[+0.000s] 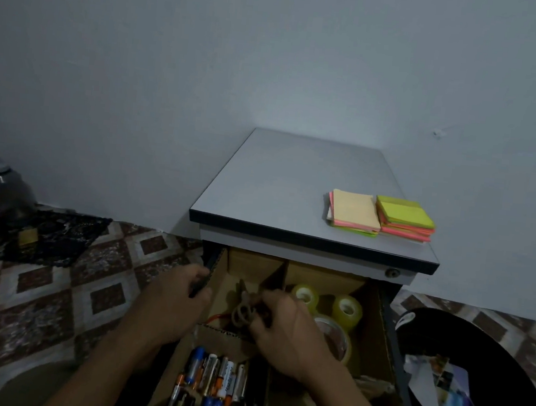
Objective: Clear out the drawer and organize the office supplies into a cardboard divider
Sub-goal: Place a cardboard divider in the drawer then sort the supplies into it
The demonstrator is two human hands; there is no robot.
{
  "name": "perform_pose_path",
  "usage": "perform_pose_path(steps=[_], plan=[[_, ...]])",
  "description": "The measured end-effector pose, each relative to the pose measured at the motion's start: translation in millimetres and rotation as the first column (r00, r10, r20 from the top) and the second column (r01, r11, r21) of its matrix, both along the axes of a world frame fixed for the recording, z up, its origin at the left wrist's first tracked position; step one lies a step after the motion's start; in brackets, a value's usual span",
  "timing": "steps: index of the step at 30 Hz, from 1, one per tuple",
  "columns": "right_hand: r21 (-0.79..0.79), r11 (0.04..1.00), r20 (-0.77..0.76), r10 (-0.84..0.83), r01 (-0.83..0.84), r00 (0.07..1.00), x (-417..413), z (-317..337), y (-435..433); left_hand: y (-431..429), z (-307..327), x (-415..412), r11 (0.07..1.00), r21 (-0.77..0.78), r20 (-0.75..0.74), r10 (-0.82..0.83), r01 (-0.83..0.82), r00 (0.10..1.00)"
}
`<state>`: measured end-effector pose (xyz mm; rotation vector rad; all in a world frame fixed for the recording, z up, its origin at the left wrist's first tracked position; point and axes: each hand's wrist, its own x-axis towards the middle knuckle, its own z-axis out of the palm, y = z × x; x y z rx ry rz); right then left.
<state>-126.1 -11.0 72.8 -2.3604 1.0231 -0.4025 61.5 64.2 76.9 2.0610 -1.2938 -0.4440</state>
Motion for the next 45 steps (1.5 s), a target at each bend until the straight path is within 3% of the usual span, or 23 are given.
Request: perform_pose_path(steps=[5, 9, 13, 15, 18, 23, 29, 37, 45], plan=[[0.059, 0.986, 0.154, -0.164, 0.156, 0.974, -37.3, 32.8, 1.9, -6.9, 43.9, -28.3, 0.989, -0.148, -0.046, -0.036, 0.029, 0.998], [-0.019, 0.946, 0.298, -0.303, 0.323, 0.905, -73.9, 70.5, -21.8, -39.7, 78.9, -47.0, 0.971, -0.225, -0.107, -0.11, 0.084, 0.988], [-0.048, 0.831, 0.432, -0.482, 0.554, 0.762, -112.1, 105.3, -69.2, -90.4, 106.0, -60.5, 0.976, -0.204, -0.216, -0.124, 0.079, 0.968], [0.037, 0.773, 0.498, -0.563, 0.633, 0.659, -127.6, 116.2, -94.6, -117.6, 115.1, -69.6, 0.98, -0.184, -0.243, -0.119, 0.074, 0.963], [0.146, 0.699, 0.463, -0.673, 0.7, 0.576, -142.7, 122.2, -134.9, -157.1, 118.8, -82.4, 0.989, -0.127, -0.276, -0.103, 0.07, 0.956], [0.373, 0.693, 0.314, -0.72, 0.617, 0.619, -141.1, 125.8, -179.3, -199.8, 112.9, -101.8, 0.997, 0.012, -0.26, -0.067, 0.073, 0.963], [0.324, 0.697, 0.11, -0.7, 0.64, 0.706, -120.4, 128.5, -183.9, -218.7, 111.9, -118.4, 0.981, 0.149, -0.212, -0.095, 0.128, 0.973], [0.279, 0.694, 0.173, -0.717, 0.664, 0.676, -118.0, 115.5, -177.9, -214.4, 105.7, -113.5, 0.984, 0.131, -0.27, -0.084, 0.123, 0.959], [0.42, 0.629, 0.222, -0.77, 0.654, 0.598, -115.3, 119.0, -171.1, -202.0, 109.1, -117.9, 0.981, 0.142, -0.31, -0.081, 0.131, 0.947]])
